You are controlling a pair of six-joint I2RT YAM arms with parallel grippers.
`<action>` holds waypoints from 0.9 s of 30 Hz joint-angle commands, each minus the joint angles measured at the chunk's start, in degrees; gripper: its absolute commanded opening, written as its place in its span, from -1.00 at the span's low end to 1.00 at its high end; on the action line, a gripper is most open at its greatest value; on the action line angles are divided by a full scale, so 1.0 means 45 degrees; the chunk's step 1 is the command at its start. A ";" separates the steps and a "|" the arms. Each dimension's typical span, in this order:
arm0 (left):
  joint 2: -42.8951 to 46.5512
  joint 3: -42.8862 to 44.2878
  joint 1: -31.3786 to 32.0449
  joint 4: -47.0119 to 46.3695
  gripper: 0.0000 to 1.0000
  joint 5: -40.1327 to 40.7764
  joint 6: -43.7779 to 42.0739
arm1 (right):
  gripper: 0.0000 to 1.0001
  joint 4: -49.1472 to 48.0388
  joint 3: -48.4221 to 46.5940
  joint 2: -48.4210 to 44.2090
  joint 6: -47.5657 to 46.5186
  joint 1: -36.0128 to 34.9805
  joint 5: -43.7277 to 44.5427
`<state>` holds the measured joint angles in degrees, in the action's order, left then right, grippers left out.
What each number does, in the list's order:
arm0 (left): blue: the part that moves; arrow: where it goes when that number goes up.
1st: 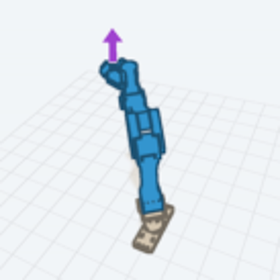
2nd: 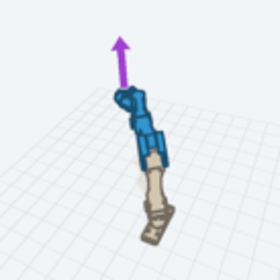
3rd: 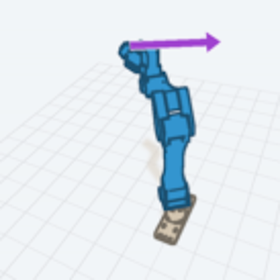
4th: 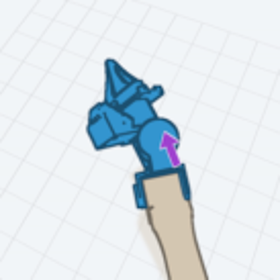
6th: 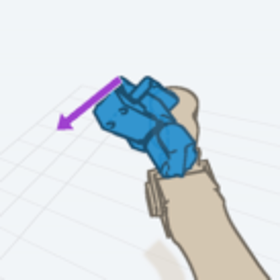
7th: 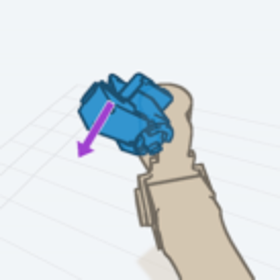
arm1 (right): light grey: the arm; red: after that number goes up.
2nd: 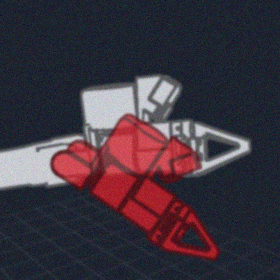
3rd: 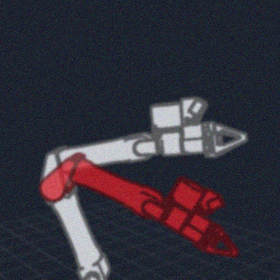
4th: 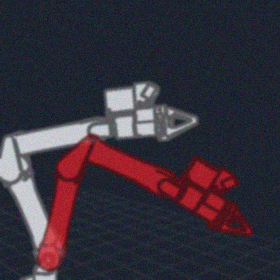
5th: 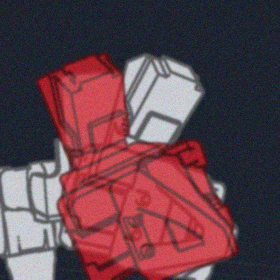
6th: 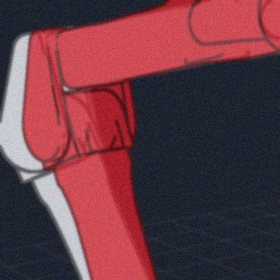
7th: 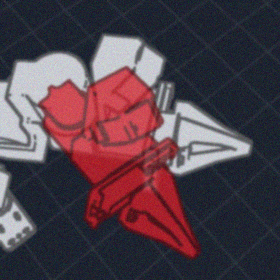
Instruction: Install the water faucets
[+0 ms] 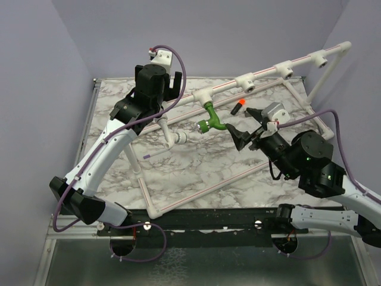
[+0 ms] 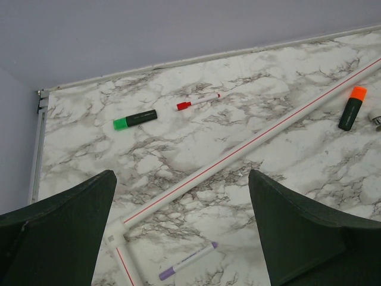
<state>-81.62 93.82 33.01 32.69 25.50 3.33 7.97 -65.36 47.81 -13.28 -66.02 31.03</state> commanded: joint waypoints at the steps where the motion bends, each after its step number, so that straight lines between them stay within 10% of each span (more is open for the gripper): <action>1: 0.0209 -0.0089 0.0271 0.0412 0.87 -0.0198 -0.0159 | 0.51 0.3807 -0.1591 0.0413 -0.4040 -0.0075 -0.3343; 10: 0.0170 -0.0117 0.0281 0.0405 0.87 -0.0141 -0.0184 | 0.61 0.4667 -0.1320 0.1143 -1.0044 -0.0075 -0.3034; 27: 0.0026 -0.0098 0.0281 0.0410 0.87 -0.0099 -0.0257 | 0.61 -0.4006 0.2672 0.1777 -1.6712 -0.0095 -0.1139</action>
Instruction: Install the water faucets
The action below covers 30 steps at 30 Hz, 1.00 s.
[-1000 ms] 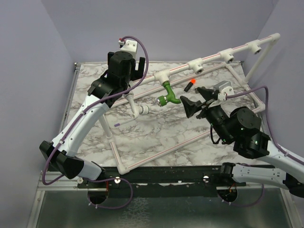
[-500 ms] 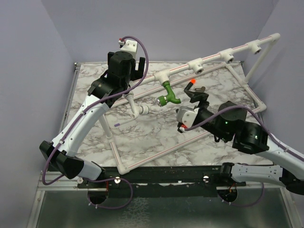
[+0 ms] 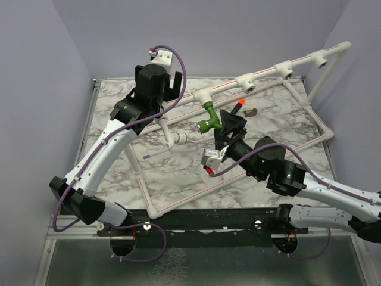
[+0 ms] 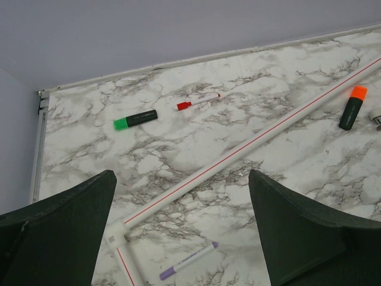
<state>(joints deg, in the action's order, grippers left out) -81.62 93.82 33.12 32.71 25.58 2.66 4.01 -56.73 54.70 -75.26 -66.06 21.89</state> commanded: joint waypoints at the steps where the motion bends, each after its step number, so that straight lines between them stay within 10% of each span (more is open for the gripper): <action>1: 0.0011 -0.0098 0.0256 0.0390 0.87 -0.0121 -0.0112 | 0.61 -0.3690 0.0979 0.0343 -0.3311 -0.0085 0.0992; 21: -0.0179 -0.0068 0.0257 0.0390 0.87 -0.0160 -0.0121 | 0.26 -0.7092 0.2391 0.1757 -0.3660 -0.0085 0.0983; 26: -0.0211 -0.0032 0.0258 0.0401 0.88 -0.0158 -0.0126 | -0.18 -0.7510 0.2518 0.1889 -0.2947 -0.0085 0.1226; 30: -0.0244 -0.0045 0.0276 0.0400 0.88 -0.0158 -0.0141 | -0.95 -0.7885 0.2632 0.1811 -0.1937 -0.0102 0.1437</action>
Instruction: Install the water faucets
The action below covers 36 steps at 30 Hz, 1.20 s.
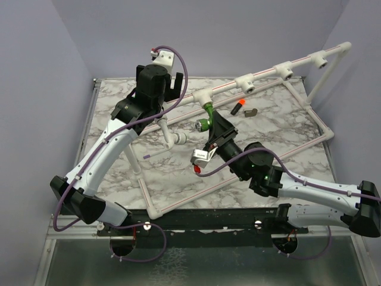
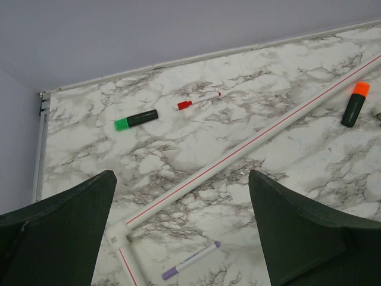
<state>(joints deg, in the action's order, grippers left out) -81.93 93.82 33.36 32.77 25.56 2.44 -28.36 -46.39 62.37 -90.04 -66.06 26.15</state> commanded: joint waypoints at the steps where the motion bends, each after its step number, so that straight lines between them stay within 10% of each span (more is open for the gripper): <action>1: -0.0188 -0.0045 0.0222 0.0375 0.87 -0.0153 -0.0092 | -0.98 -0.0807 0.0344 0.0096 0.1765 -0.0119 0.0579; 36: 0.0133 0.0061 0.0242 0.0369 0.88 -0.0041 0.0076 | -0.99 -0.1319 0.0431 0.0144 2.6530 -0.0261 0.4450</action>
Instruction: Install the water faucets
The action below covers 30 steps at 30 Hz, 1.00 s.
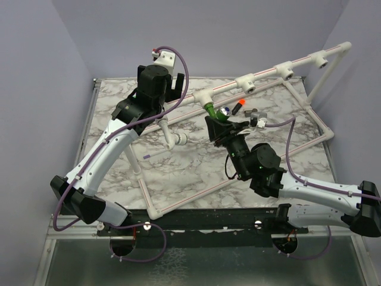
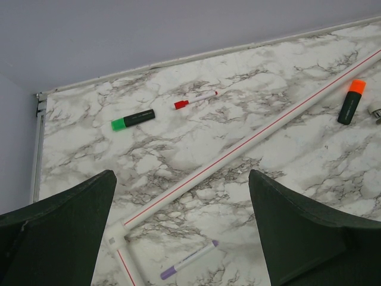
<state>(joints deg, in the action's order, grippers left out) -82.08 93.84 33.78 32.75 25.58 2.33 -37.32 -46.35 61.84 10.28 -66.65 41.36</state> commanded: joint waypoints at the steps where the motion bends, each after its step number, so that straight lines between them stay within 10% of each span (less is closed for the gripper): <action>1: 0.0188 0.0051 0.0150 0.0360 0.88 -0.0041 0.0117 | -0.99 0.0825 0.0393 0.0278 0.5078 -0.0130 0.1231; 15: 0.0674 -0.0324 0.0225 0.0111 0.88 0.0117 0.0117 | -0.99 0.3081 0.0754 -0.0152 1.4455 -0.0105 0.1033; 23: 0.0706 -0.0424 0.0289 -0.0012 0.88 0.0133 0.0071 | -0.99 0.2951 0.1026 -0.0676 1.4522 -0.0110 0.0364; 30: 0.0645 -0.0406 0.0306 -0.0001 0.88 0.0205 0.0049 | -0.19 0.4144 0.0427 -0.1257 1.2802 -0.0110 0.0481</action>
<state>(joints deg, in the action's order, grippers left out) -80.18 92.82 34.74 32.64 26.06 2.50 -27.88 -44.21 57.69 72.71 -66.32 45.19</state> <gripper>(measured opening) 0.939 0.338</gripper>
